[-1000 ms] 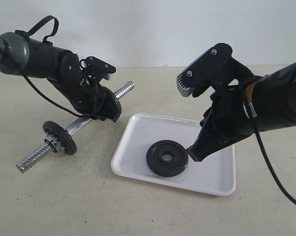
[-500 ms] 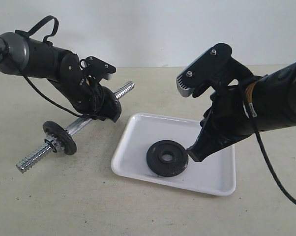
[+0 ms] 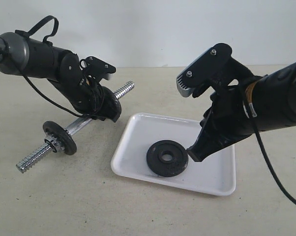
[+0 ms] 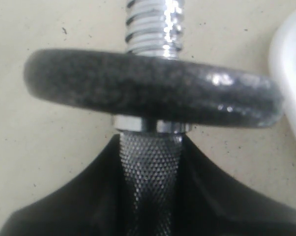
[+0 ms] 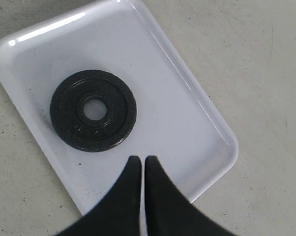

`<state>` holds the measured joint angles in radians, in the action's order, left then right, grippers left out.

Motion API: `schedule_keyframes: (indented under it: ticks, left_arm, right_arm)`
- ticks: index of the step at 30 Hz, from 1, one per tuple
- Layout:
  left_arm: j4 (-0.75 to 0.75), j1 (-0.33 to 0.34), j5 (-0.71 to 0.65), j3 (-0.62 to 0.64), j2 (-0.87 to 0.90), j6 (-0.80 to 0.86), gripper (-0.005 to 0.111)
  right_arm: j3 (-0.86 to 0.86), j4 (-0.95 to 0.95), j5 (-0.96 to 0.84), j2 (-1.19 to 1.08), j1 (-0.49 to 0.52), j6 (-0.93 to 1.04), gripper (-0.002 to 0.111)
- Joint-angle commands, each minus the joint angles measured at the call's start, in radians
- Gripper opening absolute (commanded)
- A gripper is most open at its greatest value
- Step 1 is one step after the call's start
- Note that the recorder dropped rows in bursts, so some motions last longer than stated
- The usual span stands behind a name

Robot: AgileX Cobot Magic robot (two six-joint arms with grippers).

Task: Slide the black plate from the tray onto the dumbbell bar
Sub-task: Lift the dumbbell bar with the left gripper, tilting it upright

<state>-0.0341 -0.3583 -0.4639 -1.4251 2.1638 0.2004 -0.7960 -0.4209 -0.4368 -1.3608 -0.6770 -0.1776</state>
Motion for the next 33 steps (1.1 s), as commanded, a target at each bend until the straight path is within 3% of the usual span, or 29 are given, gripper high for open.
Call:
schedule_keyframes:
  ticks: [1, 33]
  left_arm:
    - [-0.007, 0.000, -0.068, 0.004, 0.006, -0.008, 0.004]
    - [-0.009, 0.000, -0.056, 0.004, 0.006, -0.008, 0.004]
  right_arm:
    - [-0.008, -0.008, 0.002, 0.001, -0.002, 0.004, 0.000]
    - [-0.008, -0.010, 0.012, 0.001, -0.002, 0.043, 0.000]
